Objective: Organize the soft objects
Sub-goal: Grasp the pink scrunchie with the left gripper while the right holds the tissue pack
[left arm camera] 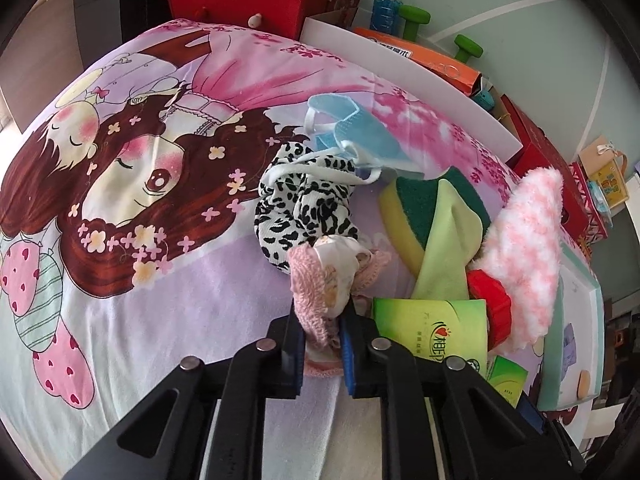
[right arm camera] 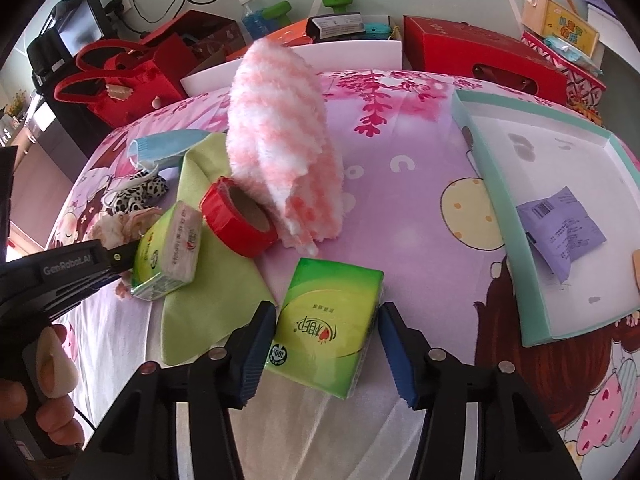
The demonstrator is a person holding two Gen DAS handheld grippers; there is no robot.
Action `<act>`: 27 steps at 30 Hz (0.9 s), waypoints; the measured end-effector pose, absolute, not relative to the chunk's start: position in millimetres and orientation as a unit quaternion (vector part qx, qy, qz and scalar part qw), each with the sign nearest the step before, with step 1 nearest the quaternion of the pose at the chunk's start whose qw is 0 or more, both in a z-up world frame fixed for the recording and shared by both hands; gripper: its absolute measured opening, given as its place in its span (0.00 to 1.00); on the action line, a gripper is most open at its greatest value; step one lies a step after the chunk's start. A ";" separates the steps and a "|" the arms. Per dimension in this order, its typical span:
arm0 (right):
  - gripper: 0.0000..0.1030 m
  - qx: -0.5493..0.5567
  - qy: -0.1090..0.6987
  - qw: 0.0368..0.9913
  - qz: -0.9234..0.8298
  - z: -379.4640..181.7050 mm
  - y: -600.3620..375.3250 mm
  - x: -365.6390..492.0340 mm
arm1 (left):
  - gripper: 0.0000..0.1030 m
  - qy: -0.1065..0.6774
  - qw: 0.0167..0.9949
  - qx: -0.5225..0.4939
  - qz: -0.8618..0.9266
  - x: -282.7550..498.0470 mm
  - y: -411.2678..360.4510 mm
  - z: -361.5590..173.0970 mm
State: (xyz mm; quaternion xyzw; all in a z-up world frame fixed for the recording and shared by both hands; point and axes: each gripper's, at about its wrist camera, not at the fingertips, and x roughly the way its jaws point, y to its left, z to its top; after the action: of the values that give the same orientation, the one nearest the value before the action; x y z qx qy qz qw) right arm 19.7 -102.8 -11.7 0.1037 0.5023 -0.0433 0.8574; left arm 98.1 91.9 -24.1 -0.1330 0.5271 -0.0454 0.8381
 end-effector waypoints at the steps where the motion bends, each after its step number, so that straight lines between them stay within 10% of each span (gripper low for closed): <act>1: 0.54 0.105 0.502 0.857 -0.045 -11.2 -104.0 19.3 | 0.12 0.525 0.839 -0.132 -0.047 97.4 91.2 -22.4; 27: 0.53 0.129 0.453 0.881 -0.048 14.6 -121.1 6.8 | 0.11 0.399 0.904 -0.140 -0.056 60.0 105.7 69.8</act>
State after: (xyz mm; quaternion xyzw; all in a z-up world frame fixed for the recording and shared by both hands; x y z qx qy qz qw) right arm 6.8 -121.1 14.6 0.1295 0.4526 -0.0479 0.8810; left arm 60.0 105.7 69.8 -0.1402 0.3993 -0.0557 0.9043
